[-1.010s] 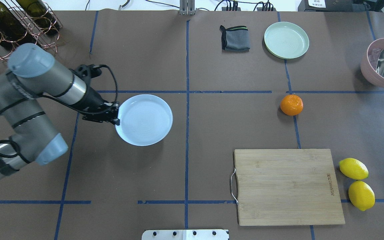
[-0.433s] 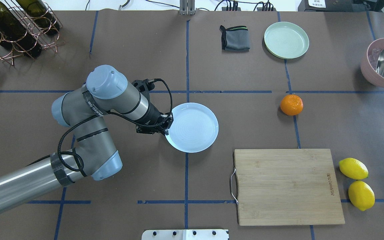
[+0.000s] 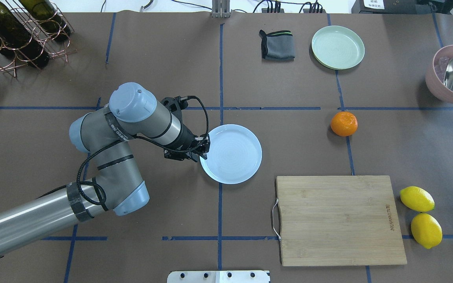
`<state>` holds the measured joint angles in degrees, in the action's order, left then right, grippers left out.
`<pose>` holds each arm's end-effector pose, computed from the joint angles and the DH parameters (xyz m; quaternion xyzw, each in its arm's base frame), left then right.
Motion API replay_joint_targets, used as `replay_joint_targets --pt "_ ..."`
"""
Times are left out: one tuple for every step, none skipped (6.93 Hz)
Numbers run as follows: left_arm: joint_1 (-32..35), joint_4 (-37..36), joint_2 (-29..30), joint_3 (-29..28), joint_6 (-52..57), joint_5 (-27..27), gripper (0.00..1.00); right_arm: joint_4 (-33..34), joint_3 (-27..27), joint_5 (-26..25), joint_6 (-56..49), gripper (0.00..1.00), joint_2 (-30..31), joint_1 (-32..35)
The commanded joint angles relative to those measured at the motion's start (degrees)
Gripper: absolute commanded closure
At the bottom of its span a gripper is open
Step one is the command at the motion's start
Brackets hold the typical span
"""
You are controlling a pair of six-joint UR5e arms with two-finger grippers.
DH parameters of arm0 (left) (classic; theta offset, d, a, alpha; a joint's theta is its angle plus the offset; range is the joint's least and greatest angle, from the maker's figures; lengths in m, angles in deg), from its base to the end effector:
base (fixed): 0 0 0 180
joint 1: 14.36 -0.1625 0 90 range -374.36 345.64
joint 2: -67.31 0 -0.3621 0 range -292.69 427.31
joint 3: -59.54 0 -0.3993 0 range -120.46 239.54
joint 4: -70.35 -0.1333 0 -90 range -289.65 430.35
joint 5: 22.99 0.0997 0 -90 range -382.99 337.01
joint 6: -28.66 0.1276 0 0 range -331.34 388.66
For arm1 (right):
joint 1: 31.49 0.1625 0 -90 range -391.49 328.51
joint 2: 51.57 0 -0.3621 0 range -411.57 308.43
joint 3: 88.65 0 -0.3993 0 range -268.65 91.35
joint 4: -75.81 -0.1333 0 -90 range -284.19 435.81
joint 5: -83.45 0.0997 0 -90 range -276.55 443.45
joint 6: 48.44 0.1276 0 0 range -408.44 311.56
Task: Pick orange to plate
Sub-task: 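Push the light blue plate with the left gripper toward the table center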
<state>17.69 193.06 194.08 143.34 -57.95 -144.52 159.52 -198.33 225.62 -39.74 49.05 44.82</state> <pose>0.5601 -0.4292 0.2093 -0.0667 0.5513 -0.0647 0.8291 -0.0736 -0.4395 0.5046 0.0331 -0.4508 -0.0974 0.8867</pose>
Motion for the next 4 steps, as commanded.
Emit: replay_joint_targets --pt "2.38 -0.19 -5.09 7.64 -0.13 -0.45 0.00 -10.80 -0.26 -3.10 18.63 0.00 -0.94 -9.38" --pt "4.22 -1.15 -8.70 13.09 0.04 -0.80 0.00 -17.37 0.25 -7.39 26.64 0.00 -1.65 -15.69" --pt "4.24 -2.12 -9.69 14.28 0.31 -0.81 0.00 -17.79 1.04 -10.92 31.94 0.00 -6.35 -19.76" --pt "4.24 -2.21 -9.70 14.29 0.22 -0.72 0.00 -17.70 2.70 -14.61 35.83 0.00 -10.93 -22.41"
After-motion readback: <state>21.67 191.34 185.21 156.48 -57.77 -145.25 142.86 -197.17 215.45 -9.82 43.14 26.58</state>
